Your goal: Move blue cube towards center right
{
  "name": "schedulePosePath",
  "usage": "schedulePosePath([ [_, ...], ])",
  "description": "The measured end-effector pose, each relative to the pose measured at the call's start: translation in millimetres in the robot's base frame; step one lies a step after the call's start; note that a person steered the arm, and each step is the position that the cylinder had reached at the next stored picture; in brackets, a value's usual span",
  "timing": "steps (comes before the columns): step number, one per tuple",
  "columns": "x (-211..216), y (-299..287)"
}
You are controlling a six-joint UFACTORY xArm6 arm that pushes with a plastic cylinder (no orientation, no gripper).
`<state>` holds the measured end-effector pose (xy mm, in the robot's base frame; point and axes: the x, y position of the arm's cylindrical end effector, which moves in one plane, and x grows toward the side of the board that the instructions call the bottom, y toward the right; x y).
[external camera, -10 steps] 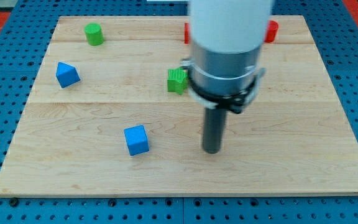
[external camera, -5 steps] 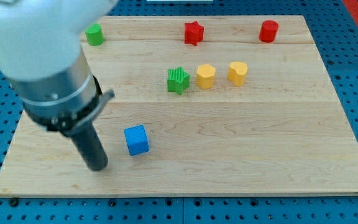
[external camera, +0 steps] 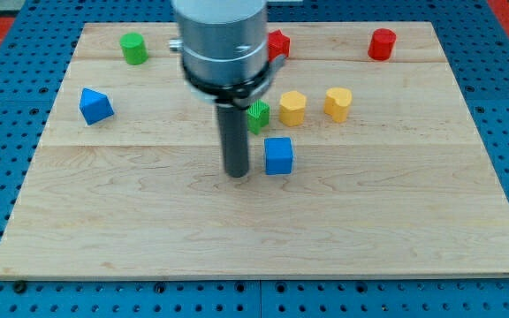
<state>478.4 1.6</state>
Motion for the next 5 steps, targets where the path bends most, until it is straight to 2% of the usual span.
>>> schedulePosePath([
  [1,-31,96],
  [2,-58,157],
  [3,-67,181],
  [4,-62,161],
  [5,-110,162],
])
